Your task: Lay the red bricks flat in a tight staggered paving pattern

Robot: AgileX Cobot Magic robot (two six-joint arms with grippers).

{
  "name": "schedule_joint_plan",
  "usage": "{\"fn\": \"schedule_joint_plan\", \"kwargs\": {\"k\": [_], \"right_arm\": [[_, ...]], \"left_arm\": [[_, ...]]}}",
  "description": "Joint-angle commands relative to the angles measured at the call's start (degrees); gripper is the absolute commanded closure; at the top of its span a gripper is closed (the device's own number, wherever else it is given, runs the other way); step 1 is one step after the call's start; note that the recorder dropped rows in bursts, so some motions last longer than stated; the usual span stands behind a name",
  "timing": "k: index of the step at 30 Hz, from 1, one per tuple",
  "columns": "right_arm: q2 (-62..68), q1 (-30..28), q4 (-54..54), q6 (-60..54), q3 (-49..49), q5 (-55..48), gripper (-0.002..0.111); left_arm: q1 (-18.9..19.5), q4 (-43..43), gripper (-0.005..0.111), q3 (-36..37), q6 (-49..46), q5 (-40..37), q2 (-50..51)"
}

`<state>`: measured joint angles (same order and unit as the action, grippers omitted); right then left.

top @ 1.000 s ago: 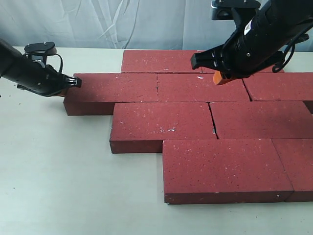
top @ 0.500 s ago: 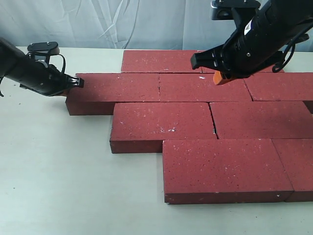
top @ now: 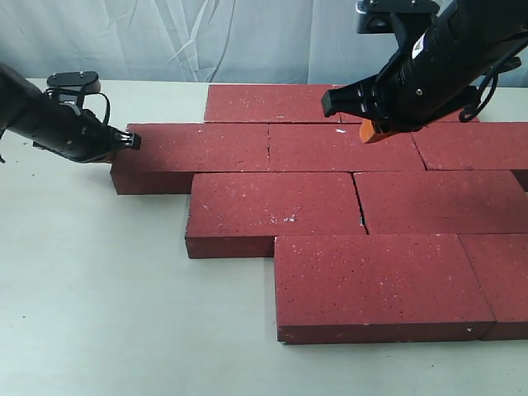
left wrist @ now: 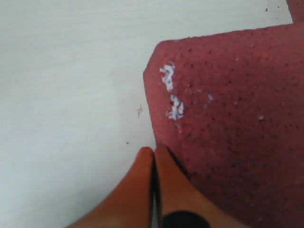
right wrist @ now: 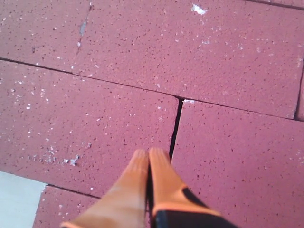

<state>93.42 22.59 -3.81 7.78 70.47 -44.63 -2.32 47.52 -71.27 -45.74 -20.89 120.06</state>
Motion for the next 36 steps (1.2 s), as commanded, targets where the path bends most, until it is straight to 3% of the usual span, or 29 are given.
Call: {"fn": "schedule_joint_plan", "kwargs": {"k": [1, 12, 16, 24, 30, 36], "right_arm": [[-0.6, -0.2, 0.0, -0.3, -0.3, 0.5, 0.109], [-0.6, -0.2, 0.0, -0.4, -0.3, 0.4, 0.109], [-0.6, -0.2, -0.5, -0.5, -0.3, 0.4, 0.109], [-0.6, -0.2, -0.8, -0.5, -0.3, 0.2, 0.109], [-0.6, -0.2, -0.8, -0.5, -0.3, 0.2, 0.109], [-0.6, -0.2, -0.8, -0.5, -0.3, 0.2, 0.109]], "left_arm": [[-1.2, 1.0, 0.107, -0.2, -1.2, -0.5, -0.1], [5.7, -0.4, 0.107, -0.2, -1.1, -3.3, -5.0], [8.1, -1.3, 0.107, -0.2, 3.7, -5.6, -10.2], [7.8, -4.6, 0.107, -0.2, 10.8, -16.9, -13.4], [7.2, -12.0, 0.107, -0.1, 20.2, -22.6, -13.4], [0.7, -19.8, 0.107, 0.5, 26.7, -22.5, -13.4]]}}
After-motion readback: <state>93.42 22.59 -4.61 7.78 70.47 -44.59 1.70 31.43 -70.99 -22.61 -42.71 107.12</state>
